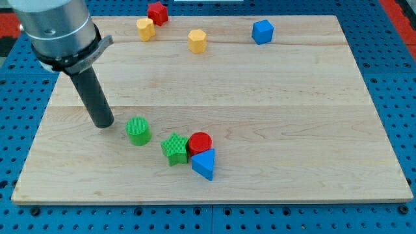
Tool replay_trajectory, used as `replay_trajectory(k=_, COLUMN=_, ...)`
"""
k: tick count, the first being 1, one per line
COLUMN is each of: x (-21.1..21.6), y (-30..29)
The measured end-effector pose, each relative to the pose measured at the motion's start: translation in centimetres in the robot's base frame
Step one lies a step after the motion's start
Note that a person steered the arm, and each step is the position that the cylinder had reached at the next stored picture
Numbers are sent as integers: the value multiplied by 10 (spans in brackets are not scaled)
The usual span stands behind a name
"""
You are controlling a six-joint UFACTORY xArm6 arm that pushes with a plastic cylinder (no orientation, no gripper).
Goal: Push the yellow hexagon into the group of blocks at the bottom center
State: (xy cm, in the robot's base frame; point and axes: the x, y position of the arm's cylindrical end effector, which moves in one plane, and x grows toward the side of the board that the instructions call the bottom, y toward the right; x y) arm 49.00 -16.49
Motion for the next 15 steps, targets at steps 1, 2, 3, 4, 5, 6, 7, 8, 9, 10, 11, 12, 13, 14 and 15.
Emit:
replay_trajectory(k=1, x=7, y=65)
replay_trajectory(k=2, x=7, y=108)
replay_trajectory(k=3, x=-22, y=88)
replay_trajectory(k=4, x=-73, y=78)
replay_trajectory(k=5, x=-139, y=143)
replay_trajectory(k=6, x=-218, y=190)
replay_trajectory(k=7, x=-263, y=155)
replay_trajectory(k=8, x=-231, y=123)
replay_trajectory(k=9, x=-179, y=132)
replay_trajectory(k=10, x=-119, y=132)
replay_trajectory(k=11, x=-93, y=141)
replay_trajectory(k=12, x=-93, y=147)
replay_trajectory(k=13, x=-57, y=160)
replay_trajectory(k=14, x=-21, y=161)
replay_trajectory(k=15, x=-37, y=172)
